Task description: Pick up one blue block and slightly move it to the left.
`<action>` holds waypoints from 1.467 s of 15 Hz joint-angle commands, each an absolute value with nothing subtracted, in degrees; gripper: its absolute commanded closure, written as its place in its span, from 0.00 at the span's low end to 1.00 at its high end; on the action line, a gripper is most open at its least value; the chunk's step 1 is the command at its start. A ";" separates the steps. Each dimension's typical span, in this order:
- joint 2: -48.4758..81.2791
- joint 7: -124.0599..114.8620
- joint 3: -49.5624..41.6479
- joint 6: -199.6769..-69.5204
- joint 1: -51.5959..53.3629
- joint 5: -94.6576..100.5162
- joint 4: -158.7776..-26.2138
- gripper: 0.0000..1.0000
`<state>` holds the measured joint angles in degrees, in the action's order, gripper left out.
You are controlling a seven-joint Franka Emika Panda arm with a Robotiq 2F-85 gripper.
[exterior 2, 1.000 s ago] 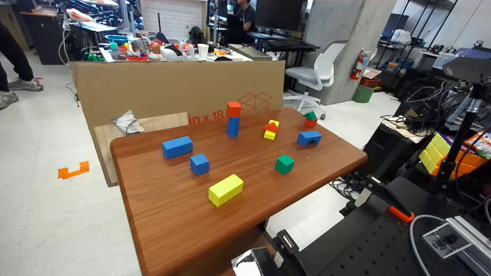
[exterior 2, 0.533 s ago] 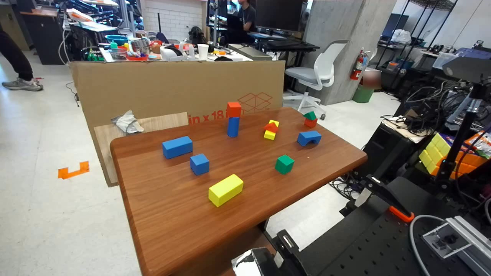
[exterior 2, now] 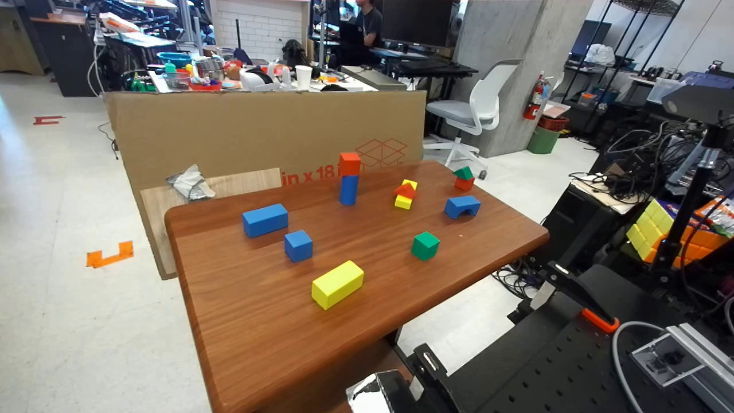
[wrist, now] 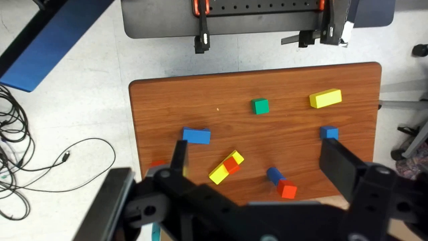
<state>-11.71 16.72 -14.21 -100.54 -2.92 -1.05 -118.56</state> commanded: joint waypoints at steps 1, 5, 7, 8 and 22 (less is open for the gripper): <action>-5.27 12.91 -12.24 -105.55 -4.28 -3.91 -115.91 0.00; -0.50 11.69 -11.64 -110.43 -4.97 -6.60 -115.08 0.00; 1.28 11.83 -11.46 -113.04 -5.47 -7.19 -115.10 0.00; 2.16 11.78 -11.37 -114.64 -5.76 -7.08 -115.23 0.00; 16.00 11.13 -8.43 -129.41 -7.26 -5.22 -115.69 0.00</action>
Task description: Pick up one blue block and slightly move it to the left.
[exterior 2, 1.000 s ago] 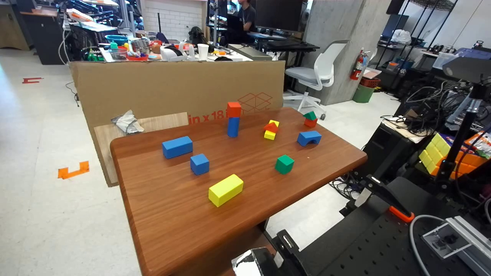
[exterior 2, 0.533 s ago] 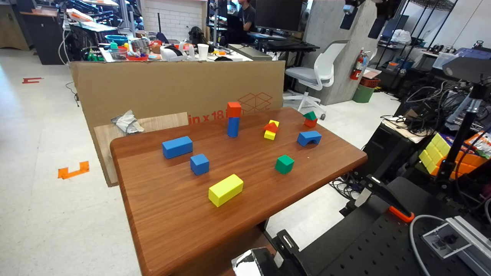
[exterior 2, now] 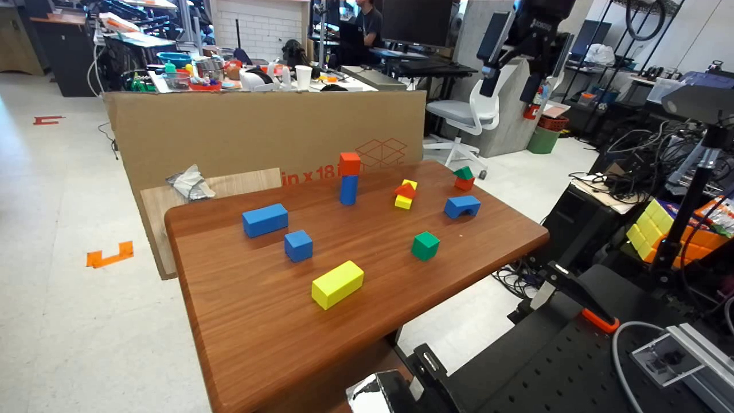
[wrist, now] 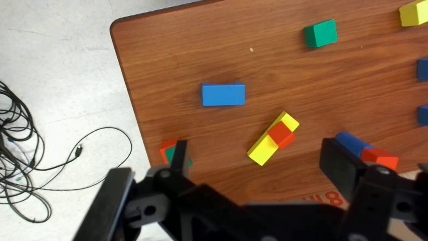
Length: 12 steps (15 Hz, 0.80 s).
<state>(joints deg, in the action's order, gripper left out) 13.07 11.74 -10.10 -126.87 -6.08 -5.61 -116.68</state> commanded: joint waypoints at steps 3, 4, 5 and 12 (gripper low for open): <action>19.21 10.54 -7.94 -132.45 -7.05 -4.08 -115.73 0.00; 20.13 10.30 -7.83 -133.16 -6.95 -3.58 -115.77 0.00; 20.97 10.17 -7.74 -134.00 -6.91 -3.12 -115.83 0.00; 26.29 7.97 -8.14 -137.54 -6.14 2.83 -115.52 0.00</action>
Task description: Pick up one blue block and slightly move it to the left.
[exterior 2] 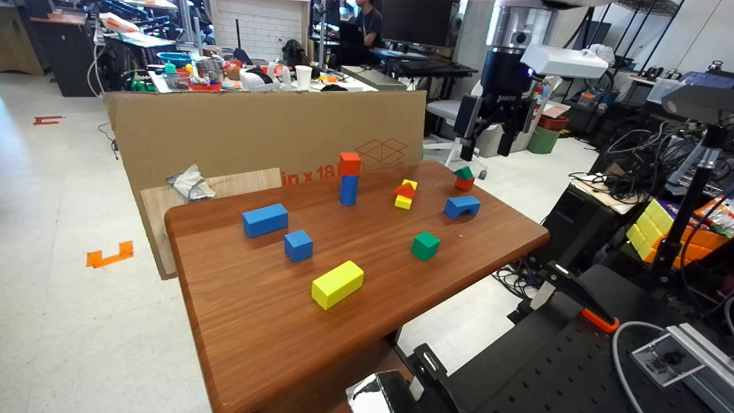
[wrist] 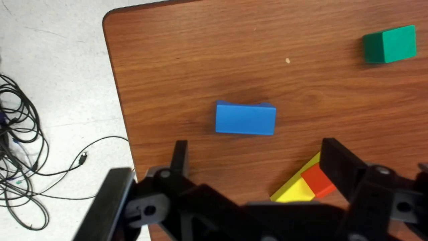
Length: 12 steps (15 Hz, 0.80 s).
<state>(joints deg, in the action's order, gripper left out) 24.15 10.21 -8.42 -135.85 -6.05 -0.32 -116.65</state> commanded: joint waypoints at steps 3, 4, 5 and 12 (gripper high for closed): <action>27.96 6.21 -8.38 -137.85 -5.79 5.69 -115.11 0.00; 28.49 5.70 -8.43 -137.90 -5.71 6.31 -115.00 0.00; 29.08 5.15 -8.54 -138.04 -5.60 6.98 -114.83 0.00; 33.12 1.72 -8.85 -138.40 -4.77 9.99 -112.70 0.00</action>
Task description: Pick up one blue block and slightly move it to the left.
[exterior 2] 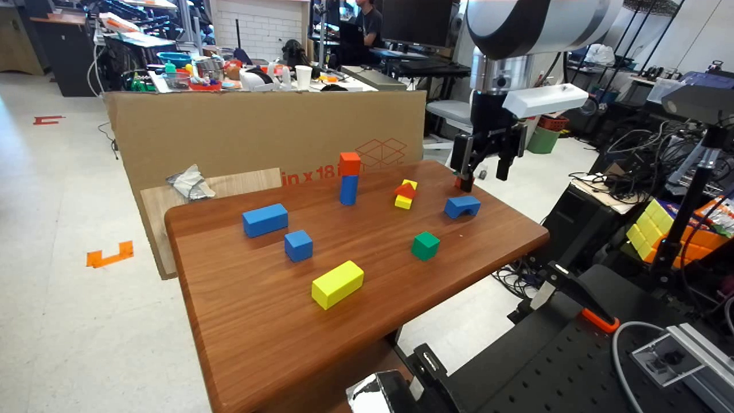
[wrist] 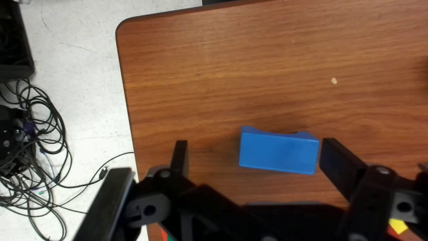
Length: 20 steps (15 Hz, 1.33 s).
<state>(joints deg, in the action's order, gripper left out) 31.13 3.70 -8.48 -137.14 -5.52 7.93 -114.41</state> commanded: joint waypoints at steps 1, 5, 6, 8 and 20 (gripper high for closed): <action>33.50 1.57 -8.81 -138.37 -4.68 10.03 -112.48 0.00; 34.94 1.27 -8.46 -137.97 -4.40 9.80 -111.57 0.00; 35.36 1.33 -8.35 -137.69 -4.41 9.59 -111.24 0.00; 35.94 1.27 -8.25 -137.42 -4.34 9.35 -110.83 0.00; 39.38 0.98 -7.56 -135.95 -3.63 8.96 -107.85 0.28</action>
<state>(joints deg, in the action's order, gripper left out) 37.73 1.96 -7.98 -137.11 -3.92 8.54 -110.16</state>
